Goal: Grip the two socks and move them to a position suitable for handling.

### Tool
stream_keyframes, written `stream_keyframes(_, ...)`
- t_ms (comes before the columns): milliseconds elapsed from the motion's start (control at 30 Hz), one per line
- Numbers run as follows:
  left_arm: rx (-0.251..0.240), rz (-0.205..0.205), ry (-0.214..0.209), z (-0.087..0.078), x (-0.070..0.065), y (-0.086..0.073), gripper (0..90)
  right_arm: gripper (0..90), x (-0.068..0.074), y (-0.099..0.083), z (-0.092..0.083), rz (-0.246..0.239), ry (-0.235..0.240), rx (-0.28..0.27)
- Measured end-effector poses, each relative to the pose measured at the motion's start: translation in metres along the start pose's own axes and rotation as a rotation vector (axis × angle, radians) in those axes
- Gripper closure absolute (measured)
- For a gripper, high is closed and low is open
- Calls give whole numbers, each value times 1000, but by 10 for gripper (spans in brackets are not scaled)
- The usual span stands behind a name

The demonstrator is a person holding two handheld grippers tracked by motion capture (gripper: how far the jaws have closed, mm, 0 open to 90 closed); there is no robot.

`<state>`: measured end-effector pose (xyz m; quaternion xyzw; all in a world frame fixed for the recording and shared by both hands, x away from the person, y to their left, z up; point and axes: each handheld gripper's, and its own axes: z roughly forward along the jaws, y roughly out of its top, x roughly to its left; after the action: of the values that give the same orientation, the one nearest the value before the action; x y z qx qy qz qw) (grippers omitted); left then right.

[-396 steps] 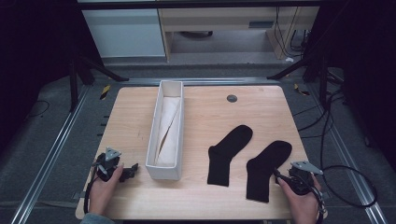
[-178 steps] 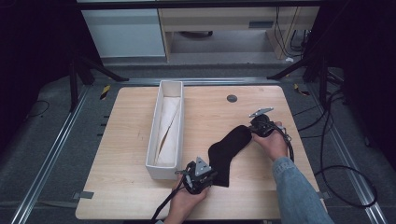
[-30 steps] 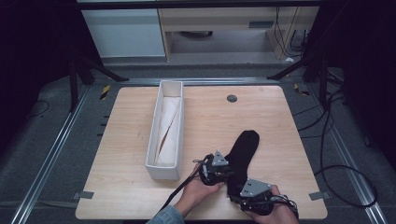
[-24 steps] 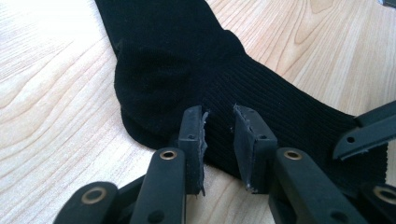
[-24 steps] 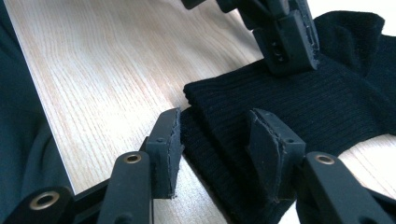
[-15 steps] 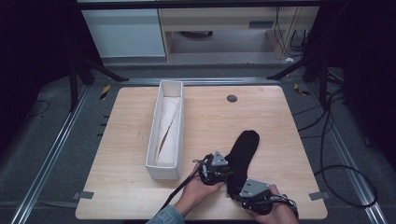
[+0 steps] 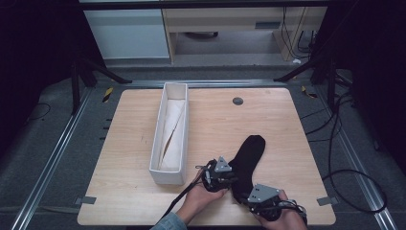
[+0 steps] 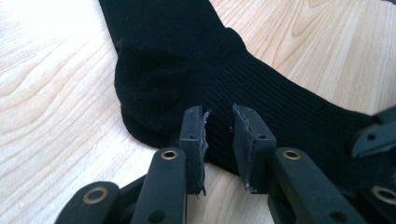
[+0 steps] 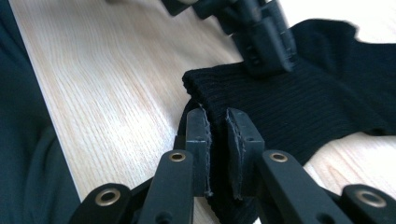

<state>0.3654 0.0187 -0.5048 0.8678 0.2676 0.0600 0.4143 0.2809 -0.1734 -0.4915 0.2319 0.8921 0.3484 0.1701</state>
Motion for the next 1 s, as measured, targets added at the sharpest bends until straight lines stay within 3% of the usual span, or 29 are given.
stream_keyframes(200, 6, 3, -4, -5, -5, -4, 732, 805, -3, 3, -10, 20, -2, -34)
stream_keyframes(500, 8, -3, -21, -14, -13, -11, 731, 804, -3, 6, -17, 14, 13, -38)
stream_keyframes(667, -70, 5, 1, -23, -8, 0, 716, 804, -1, 3, -19, 6, 27, -29)
stream_keyframes(733, -79, 18, 16, -23, -5, 6, 714, 804, 0, 3, -20, 6, 32, -30)
stream_keyframes(833, -75, 9, 26, -18, -2, 11, 722, 803, 0, 4, -23, 6, 39, -30)
stream_keyframes(1000, -18, 16, 57, -7, 2, 9, 752, 804, -1, 6, -33, 1, 36, -41)
